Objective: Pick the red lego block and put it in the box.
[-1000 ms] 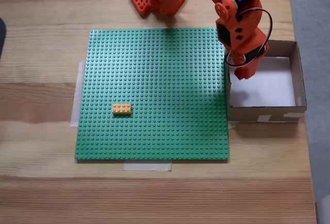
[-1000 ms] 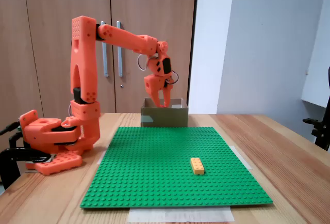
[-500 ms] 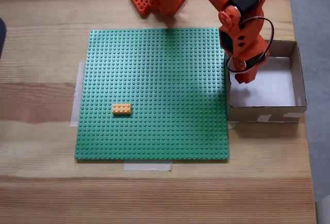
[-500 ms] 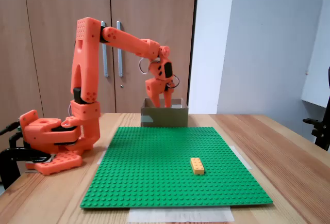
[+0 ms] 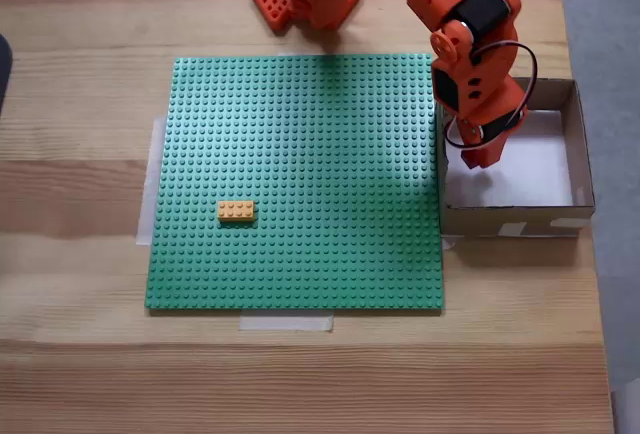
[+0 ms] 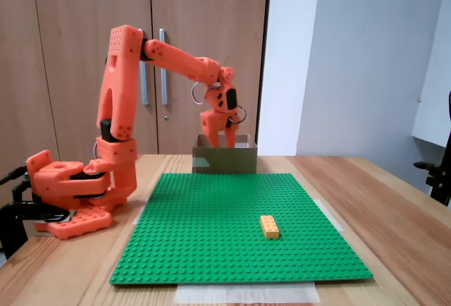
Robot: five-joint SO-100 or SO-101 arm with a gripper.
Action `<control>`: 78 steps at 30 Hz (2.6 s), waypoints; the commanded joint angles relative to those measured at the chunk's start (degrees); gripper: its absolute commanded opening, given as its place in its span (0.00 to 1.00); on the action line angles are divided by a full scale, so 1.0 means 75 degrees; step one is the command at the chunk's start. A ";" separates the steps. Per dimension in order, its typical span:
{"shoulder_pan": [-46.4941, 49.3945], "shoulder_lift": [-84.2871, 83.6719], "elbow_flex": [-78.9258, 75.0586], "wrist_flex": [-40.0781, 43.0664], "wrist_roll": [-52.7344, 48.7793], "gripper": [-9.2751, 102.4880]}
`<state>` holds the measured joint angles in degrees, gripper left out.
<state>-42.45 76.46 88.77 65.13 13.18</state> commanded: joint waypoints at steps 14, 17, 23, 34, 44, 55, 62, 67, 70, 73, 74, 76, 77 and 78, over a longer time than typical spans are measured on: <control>0.0293 -0.0270 -0.0293 -0.0375 -0.0199 0.13; 0.0387 -0.0270 -0.0281 -0.0422 -0.0270 0.13; 0.0691 -0.0281 0.0141 -0.0750 -0.0492 0.13; 0.0938 -0.0188 0.0129 -0.0656 -0.1102 0.28; 0.1242 -0.0164 0.0082 -0.0598 -0.1020 0.27; 0.1664 -0.0164 0.0117 -0.0680 -0.0961 0.24; 0.1359 -0.0223 -0.0094 -0.0973 -0.1043 0.23; 0.0961 -0.0281 -0.0258 -0.0820 -0.0984 0.23; 0.0820 -0.0246 -0.0316 -0.0492 -0.1254 0.23; 0.0762 -0.0129 -0.0328 -0.0445 -0.1289 0.23; 0.0738 -0.0059 -0.0340 -0.0480 -0.1277 0.23; 0.0691 0.0117 -0.0328 -0.0562 -0.1137 0.23; 0.0656 0.0187 -0.0340 -0.0574 -0.1090 0.23; 0.0633 0.0258 -0.0375 -0.0621 -0.1031 0.23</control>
<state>-37.18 74.36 88.51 61.35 4.66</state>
